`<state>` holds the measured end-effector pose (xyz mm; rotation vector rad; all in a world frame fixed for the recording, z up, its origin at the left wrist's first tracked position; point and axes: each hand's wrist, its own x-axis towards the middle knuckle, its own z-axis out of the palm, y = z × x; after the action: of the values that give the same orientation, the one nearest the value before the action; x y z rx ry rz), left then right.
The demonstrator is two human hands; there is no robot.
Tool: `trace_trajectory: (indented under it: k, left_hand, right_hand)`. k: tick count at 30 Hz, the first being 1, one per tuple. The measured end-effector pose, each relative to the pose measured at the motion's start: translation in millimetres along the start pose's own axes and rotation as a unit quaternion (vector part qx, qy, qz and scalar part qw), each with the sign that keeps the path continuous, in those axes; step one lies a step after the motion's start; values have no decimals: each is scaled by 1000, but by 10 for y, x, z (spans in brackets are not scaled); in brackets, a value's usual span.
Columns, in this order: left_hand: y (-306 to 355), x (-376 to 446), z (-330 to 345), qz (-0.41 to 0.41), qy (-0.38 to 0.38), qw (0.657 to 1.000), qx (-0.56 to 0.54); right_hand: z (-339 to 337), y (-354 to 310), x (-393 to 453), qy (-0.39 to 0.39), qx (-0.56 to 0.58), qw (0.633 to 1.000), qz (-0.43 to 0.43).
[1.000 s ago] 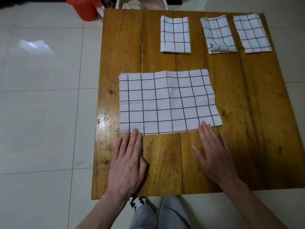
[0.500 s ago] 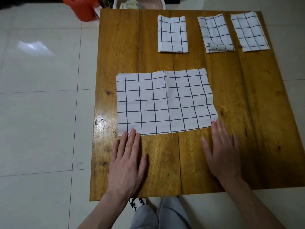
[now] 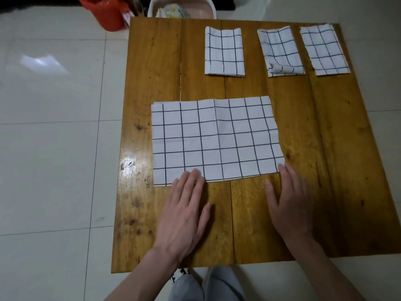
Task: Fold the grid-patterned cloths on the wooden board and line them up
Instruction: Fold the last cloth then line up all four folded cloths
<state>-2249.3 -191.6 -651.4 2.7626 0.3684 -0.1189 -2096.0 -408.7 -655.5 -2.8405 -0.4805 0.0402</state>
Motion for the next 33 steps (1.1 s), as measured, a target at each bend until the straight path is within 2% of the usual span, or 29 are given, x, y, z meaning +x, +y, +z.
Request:
trace_trajectory:
  k: [4, 13, 18, 20, 25, 28, 33]
  left_hand:
    - [195, 286, 47, 61, -21, 998, 2]
    - [305, 367, 179, 78, -46, 995, 51]
    - [344, 330, 204, 71, -44, 995, 49]
    - [361, 326, 204, 63, -47, 996, 47]
    - [445, 311, 195, 54, -47, 997, 35]
    - [510, 299, 215, 61, -59, 996, 32]
    - [576, 277, 221, 81, -79, 993, 29]
  right_hand:
    - [-79, -98, 185, 18, 61, 996, 63]
    - [-225, -163, 562, -78, 106, 967, 217]
    - [-221, -213, 549, -89, 104, 965, 224]
    - [-219, -252, 522, -71, 151, 961, 221]
    - [-292, -348, 446, -23, 367, 892, 262]
    - [-362, -383, 399, 7, 439, 857, 271]
    - [-499, -464, 255, 38, 390, 895, 214]
